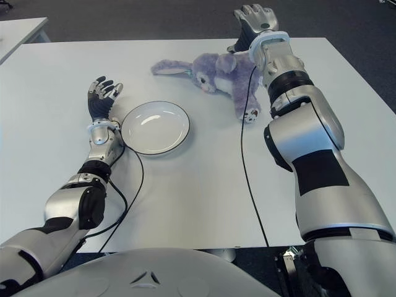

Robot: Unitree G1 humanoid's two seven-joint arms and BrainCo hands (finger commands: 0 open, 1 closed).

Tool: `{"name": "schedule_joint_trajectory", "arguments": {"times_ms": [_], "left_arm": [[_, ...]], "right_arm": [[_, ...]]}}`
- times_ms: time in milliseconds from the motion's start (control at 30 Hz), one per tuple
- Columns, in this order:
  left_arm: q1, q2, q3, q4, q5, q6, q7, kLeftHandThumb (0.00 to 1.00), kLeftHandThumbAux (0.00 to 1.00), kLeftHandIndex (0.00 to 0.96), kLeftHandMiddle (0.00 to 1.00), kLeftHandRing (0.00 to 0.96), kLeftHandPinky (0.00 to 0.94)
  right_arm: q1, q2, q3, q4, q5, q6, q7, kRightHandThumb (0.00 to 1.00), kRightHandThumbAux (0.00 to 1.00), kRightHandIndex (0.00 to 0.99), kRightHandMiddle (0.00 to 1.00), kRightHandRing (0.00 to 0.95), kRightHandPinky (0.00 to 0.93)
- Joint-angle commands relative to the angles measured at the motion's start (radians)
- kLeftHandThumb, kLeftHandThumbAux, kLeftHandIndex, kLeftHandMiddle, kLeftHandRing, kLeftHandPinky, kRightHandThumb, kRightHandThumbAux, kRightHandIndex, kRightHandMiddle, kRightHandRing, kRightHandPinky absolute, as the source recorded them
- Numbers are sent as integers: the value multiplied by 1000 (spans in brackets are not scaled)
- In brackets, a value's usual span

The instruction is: Put the doll into the plate.

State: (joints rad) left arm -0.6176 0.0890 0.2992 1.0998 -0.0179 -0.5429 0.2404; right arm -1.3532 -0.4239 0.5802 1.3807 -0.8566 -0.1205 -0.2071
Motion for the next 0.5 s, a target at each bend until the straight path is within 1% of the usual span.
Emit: {"name": "schedule_joint_trajectory", "arguments": {"times_ms": [33,200,233,367,433,500], "left_arm": [[304,-92,18,192,-19,15,27,0,717,220,290,262,209],[306,-91,17,190,-18,13,28,0,711,220,290,262,204],[306,-90,17,190,-18,13,28,0,713,217,288,260,201],[305,-89,17,190,-18,15,28,0,716,216,288,260,203],[304,-89,18,190,-19,17,28,0,726,218,289,262,211],[303,-90,20,190,-21,14,27,0,731,221,290,263,212]], "right_arm": [[-31,15,7,5,0,-29,42,216,589,0,0,0,48],[-68,12,2,1,4,-39,53,198,605,0,0,0,39],[-72,13,2,1,5,-41,54,180,606,0,0,0,26],[-75,17,-2,0,8,-43,60,158,604,0,0,0,18],[-74,20,-6,0,13,-43,65,124,591,0,0,0,9],[-69,33,-11,-1,20,-40,71,108,582,0,0,0,5]]}}
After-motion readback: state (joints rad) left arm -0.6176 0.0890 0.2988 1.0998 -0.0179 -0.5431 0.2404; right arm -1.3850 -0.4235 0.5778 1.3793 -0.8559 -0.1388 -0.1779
